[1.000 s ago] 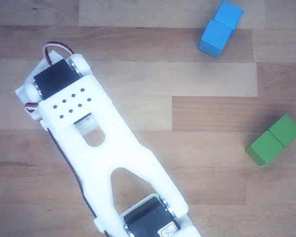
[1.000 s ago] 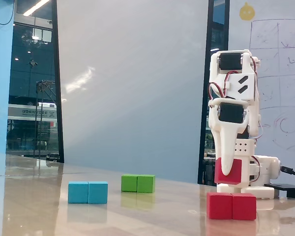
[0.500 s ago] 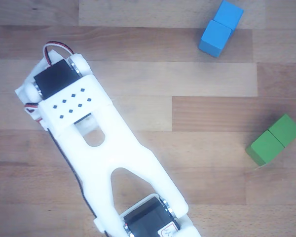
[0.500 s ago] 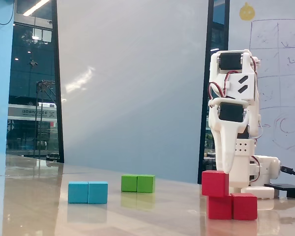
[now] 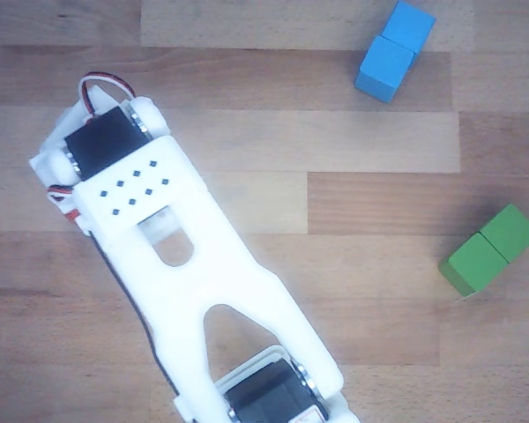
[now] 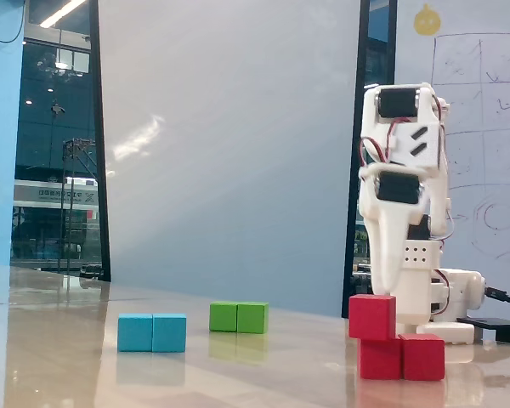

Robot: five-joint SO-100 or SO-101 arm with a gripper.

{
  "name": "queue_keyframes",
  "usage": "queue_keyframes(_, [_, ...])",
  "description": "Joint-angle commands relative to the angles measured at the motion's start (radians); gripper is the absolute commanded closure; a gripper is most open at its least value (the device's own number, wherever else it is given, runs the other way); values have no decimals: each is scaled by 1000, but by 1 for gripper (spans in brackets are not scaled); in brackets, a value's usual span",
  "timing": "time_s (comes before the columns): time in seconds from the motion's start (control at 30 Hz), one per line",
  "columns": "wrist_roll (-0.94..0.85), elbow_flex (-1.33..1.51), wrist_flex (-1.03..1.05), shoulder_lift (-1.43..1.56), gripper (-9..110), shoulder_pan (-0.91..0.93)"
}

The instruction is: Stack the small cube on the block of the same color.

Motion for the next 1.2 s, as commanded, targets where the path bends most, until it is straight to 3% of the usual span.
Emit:
queue_keyframes(0.0, [-11,-26,3,147,80,57])
queue_keyframes(0.27, [-11,-35,77,270,80,143])
queue_keyframes(0.73, [3,-21,81,416,80,540])
queue_keyframes(0.93, [51,107,37,497,81,643])
queue_keyframes(1.17, [126,333,-52,686,93,695])
